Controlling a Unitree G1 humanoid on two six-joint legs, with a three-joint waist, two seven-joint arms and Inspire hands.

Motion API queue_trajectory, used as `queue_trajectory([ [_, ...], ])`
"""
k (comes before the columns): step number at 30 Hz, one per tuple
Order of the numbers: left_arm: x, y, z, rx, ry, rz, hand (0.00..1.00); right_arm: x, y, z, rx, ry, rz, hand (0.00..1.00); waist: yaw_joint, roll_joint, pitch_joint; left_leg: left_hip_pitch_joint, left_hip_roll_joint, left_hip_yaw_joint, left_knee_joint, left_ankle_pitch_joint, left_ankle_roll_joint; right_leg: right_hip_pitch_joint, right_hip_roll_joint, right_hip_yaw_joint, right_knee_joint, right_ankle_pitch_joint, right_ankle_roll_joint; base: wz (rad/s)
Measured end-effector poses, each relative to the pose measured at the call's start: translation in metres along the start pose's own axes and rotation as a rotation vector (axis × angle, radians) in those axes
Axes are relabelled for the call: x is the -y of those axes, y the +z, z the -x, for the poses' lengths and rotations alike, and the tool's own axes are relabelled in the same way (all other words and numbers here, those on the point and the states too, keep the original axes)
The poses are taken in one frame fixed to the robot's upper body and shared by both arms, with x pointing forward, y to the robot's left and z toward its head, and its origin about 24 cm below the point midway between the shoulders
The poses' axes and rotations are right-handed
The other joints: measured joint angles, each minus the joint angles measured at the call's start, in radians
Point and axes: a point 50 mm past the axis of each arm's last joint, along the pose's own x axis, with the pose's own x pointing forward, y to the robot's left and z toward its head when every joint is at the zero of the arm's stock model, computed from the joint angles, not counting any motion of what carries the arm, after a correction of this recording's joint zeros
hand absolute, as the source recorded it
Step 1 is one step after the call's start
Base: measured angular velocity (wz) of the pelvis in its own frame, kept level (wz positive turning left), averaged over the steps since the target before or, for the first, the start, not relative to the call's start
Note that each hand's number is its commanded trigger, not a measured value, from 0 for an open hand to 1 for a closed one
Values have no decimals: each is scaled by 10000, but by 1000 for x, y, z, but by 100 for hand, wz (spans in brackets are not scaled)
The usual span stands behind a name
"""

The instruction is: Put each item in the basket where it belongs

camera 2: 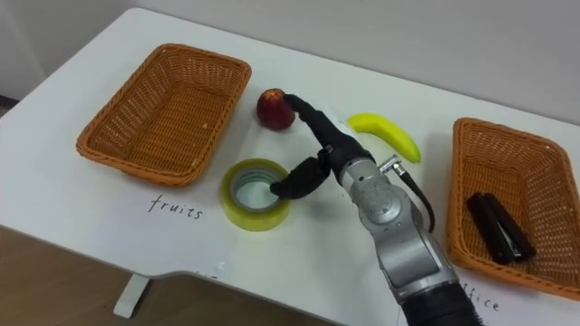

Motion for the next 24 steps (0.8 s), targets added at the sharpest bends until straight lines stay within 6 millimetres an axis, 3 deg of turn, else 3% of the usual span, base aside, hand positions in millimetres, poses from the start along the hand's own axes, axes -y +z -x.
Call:
queue_trajectory([
  [24,-1,-5,1,-351,29,-54,0,-8,-1,-2,-575,635,439,0,39,-156,-82,61,1,0,-81,0,2,21,4,0,6,-1,2,0],
])
